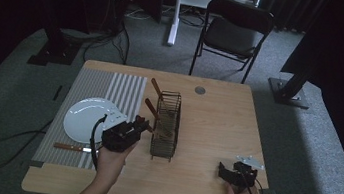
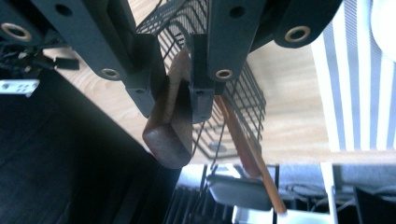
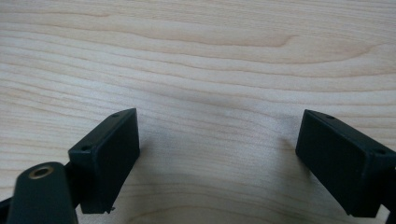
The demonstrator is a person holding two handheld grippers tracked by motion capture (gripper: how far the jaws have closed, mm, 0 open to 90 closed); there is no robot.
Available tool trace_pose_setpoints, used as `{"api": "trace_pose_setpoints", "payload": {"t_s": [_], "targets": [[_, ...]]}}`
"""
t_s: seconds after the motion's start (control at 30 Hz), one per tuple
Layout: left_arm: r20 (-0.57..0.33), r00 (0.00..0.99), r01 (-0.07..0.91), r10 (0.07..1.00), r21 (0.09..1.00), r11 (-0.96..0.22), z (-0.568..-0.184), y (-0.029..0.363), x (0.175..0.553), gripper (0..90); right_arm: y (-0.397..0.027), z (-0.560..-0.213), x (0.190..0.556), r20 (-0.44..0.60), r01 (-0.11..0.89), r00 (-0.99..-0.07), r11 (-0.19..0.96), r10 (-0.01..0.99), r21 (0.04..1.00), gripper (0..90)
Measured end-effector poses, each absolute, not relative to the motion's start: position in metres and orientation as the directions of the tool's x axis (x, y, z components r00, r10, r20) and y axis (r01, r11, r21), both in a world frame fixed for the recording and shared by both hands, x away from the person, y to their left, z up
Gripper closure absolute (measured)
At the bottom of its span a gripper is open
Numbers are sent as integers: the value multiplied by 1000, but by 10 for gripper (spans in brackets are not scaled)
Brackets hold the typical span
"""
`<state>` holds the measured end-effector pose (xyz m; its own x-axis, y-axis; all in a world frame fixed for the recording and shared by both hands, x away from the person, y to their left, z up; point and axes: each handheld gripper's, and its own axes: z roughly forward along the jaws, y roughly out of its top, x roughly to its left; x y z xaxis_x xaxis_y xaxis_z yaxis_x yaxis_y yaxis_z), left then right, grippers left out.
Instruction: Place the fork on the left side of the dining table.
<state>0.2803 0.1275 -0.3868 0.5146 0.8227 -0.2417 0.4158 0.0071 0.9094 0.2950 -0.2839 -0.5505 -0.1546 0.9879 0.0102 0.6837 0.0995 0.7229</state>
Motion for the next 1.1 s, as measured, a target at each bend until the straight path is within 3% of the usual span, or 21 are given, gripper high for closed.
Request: {"api": "trace_pose_setpoints", "payload": {"t_s": [0.4, 1.1], "targets": [[-228, 554, 365, 801, 931, 12, -345, 140, 282, 773, -284, -551, 295, 7, 683, -156, 103, 988, 723, 132], [-234, 522, 331, 820, 942, 58, -305, 163, 353, 772, -284, -551, 295, 9, 683, -155, 101, 988, 724, 131]]}}
